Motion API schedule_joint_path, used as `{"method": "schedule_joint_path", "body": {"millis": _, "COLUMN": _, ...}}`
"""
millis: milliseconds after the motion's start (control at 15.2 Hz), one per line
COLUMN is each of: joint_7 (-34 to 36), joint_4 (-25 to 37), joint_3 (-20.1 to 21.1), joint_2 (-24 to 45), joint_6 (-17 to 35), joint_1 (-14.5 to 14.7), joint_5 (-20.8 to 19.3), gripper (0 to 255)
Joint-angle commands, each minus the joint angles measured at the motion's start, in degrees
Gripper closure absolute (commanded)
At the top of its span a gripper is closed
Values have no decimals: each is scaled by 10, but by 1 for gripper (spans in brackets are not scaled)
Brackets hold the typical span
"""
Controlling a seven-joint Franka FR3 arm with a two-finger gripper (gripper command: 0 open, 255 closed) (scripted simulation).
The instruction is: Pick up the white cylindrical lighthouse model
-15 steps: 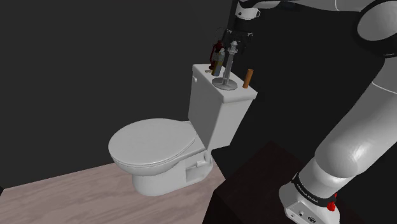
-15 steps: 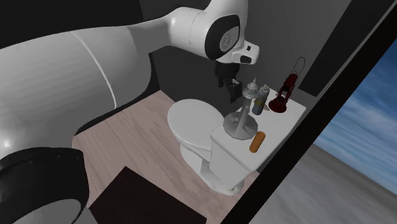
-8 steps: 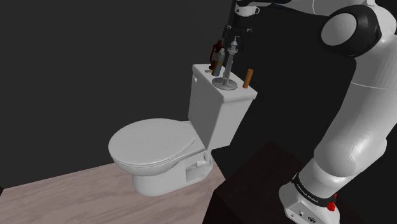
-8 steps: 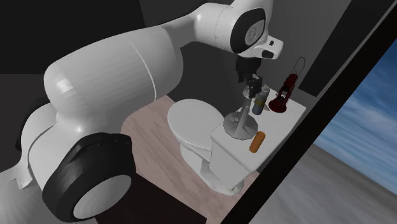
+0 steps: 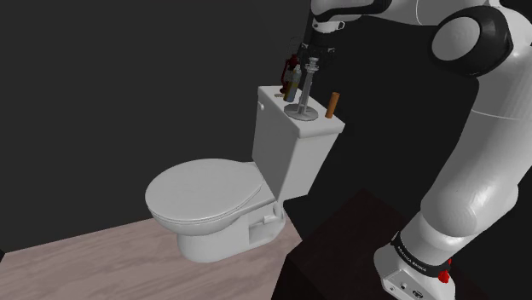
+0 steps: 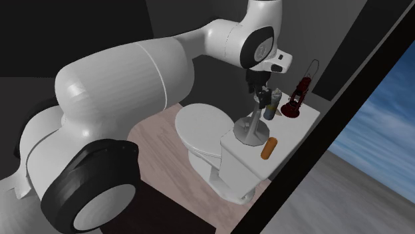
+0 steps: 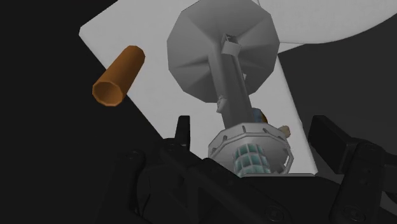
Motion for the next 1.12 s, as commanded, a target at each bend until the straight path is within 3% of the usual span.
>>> {"method": "schedule_joint_path", "body": {"millis": 0, "joint_7": 0, "joint_4": -3, "joint_3": 0, "joint_2": 0, "joint_6": 3, "joint_1": 0, "joint_5": 0, "gripper": 255}}
{"method": "schedule_joint_path", "body": {"millis": 594, "joint_7": 0, "joint_4": -4, "joint_3": 0, "joint_2": -1, "joint_6": 3, "joint_1": 0, "joint_5": 0, "gripper": 255}}
{"method": "schedule_joint_path", "body": {"millis": 1056, "joint_7": -4, "joint_4": 66, "joint_3": 0, "joint_2": 10, "joint_6": -55, "joint_1": 0, "joint_5": 1, "gripper": 255}}
